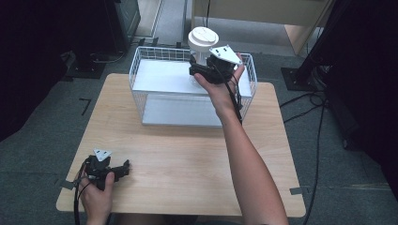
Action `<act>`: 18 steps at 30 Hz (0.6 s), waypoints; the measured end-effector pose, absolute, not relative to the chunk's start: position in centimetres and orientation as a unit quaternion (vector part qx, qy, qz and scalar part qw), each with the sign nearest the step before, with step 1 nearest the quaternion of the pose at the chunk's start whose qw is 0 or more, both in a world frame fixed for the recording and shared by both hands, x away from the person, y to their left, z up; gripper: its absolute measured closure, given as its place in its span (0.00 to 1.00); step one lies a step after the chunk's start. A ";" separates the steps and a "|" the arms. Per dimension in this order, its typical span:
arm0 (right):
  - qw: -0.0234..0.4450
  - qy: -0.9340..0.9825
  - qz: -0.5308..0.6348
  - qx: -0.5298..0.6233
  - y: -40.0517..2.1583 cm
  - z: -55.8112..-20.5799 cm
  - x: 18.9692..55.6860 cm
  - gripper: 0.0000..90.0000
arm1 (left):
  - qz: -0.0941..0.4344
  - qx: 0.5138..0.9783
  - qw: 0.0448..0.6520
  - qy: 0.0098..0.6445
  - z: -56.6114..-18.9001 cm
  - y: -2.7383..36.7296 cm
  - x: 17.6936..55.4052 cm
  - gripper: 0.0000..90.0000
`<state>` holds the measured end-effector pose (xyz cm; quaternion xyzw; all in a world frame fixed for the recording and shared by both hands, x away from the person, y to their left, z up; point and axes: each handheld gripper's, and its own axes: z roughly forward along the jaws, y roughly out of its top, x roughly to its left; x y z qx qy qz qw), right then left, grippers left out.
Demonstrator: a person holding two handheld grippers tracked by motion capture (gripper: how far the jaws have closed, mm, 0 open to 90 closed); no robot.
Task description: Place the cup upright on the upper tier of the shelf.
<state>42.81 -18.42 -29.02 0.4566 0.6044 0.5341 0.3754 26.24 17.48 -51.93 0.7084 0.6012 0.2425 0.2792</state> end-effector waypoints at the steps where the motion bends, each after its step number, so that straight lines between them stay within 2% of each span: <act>1: 0.374 0.605 0.535 0.456 -18.5 -29.2 42.6 0.08 | 0.243 0.708 0.279 0.601 -51.9 17.5 26.2 0.00; 18: 0.363 0.623 0.534 0.442 -21.1 -32.9 39.0 0.09 | 0.243 0.708 0.279 0.601 -51.9 17.5 26.2 0.00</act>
